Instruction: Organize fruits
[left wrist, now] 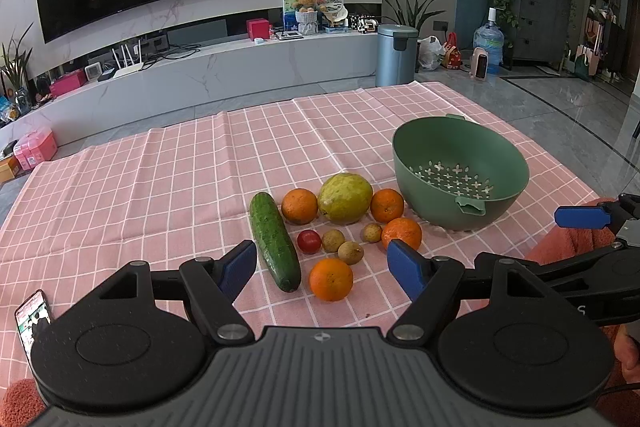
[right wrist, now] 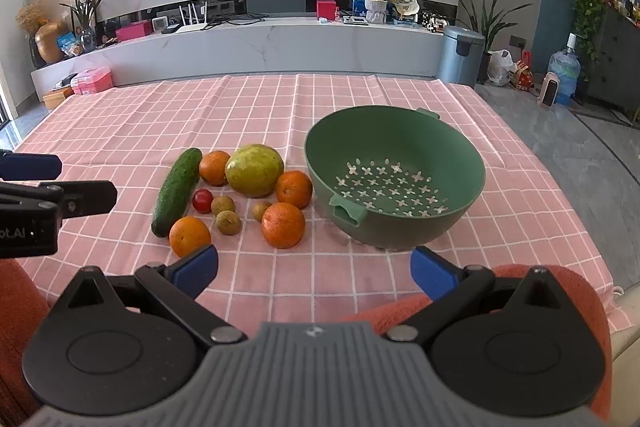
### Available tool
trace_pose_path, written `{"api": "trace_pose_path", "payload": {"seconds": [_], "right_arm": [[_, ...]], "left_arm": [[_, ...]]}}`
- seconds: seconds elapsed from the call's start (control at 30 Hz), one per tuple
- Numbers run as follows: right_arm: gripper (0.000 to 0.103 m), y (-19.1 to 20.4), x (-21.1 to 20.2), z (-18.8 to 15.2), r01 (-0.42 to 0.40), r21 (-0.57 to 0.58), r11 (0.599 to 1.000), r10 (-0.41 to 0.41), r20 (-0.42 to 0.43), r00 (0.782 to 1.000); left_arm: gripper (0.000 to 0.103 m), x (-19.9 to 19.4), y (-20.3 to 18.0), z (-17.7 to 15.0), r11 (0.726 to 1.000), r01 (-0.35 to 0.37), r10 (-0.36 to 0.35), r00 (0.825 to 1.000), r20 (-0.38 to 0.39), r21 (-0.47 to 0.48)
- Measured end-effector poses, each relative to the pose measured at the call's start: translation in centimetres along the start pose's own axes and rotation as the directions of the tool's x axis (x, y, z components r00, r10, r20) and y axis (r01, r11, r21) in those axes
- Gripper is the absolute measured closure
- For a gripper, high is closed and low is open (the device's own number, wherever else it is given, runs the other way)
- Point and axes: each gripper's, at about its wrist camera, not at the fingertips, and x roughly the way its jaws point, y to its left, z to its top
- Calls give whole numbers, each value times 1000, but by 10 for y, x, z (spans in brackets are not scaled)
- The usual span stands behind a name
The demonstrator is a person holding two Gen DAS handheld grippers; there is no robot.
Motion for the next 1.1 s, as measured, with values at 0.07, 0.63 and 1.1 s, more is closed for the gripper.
{"api": "trace_pose_path", "payload": {"seconds": [0.07, 0.63, 1.1], "right_arm": [[5, 0, 0, 0, 1, 1, 1000, -1, -1, 1000], [5, 2, 2, 1, 5, -2, 1000, -5, -9, 1000], [5, 2, 2, 1, 4, 1, 1000, -4, -15, 1000]], "left_arm": [[15, 0, 0, 0, 1000, 0, 0, 1000, 1, 0], [15, -3, 0, 1, 1000, 4, -4, 1000, 8, -5], [15, -1, 1, 0, 1000, 6, -6, 1000, 8, -9]]}}
